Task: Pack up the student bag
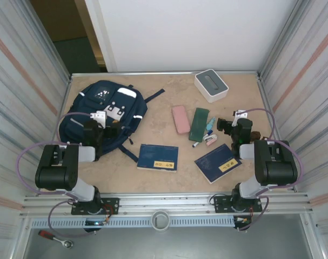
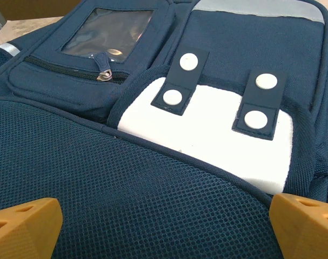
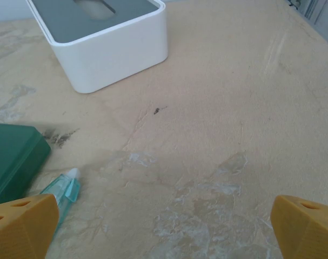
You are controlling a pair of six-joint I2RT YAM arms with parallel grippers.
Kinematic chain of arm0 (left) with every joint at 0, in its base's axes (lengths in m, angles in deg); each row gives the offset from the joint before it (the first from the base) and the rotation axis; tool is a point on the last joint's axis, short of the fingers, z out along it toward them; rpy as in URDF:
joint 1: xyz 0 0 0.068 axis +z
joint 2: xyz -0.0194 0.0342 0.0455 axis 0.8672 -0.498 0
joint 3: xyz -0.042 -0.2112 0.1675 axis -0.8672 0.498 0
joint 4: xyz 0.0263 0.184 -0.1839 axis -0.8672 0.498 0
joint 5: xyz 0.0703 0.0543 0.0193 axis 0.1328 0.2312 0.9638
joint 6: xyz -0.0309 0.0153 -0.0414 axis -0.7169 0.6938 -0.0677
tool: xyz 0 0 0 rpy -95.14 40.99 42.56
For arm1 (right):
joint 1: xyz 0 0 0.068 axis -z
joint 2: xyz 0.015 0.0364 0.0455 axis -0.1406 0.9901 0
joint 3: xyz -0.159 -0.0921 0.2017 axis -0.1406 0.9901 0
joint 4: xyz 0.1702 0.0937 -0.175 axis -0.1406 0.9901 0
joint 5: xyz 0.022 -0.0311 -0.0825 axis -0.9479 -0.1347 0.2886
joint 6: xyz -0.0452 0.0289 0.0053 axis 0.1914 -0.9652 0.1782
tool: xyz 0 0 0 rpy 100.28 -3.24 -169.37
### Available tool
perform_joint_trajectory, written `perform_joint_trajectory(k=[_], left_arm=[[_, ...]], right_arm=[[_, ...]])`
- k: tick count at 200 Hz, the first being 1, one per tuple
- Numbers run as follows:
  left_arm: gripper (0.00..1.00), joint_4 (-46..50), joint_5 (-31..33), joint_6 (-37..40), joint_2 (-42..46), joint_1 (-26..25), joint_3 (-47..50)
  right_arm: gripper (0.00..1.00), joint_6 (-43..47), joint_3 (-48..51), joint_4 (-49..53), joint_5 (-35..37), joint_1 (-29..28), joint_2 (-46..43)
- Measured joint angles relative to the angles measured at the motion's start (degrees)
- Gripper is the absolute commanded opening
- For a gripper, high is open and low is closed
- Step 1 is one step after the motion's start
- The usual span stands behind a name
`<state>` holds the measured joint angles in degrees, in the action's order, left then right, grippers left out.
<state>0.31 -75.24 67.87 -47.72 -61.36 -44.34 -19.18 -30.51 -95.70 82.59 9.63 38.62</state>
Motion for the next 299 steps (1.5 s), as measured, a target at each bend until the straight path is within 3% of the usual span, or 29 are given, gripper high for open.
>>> perform_joint_trajectory(k=[213,234,273,299], left_arm=[[0.99,0.0,0.0,0.0,0.0,0.0,0.0],[0.99,2.1,2.0,-0.5,1.5,-0.3,-0.1],[0.99,21.7,11.0,-8.4,15.3,0.0,-6.3],[0.99,29.6,9.8,-14.6,21.9,-0.3,-9.9]], right_arm=[[0.99,0.0,0.0,0.2,0.4,-0.2,-0.1],[0.99,-0.1,-1.5,7.3,4.0,-1.7,-3.3],[0.99,-4.9,-8.9,24.6,9.1,-2.0,-19.2],[0.99,-9.8,-15.1,35.7,7.5,-1.9,-27.5]])
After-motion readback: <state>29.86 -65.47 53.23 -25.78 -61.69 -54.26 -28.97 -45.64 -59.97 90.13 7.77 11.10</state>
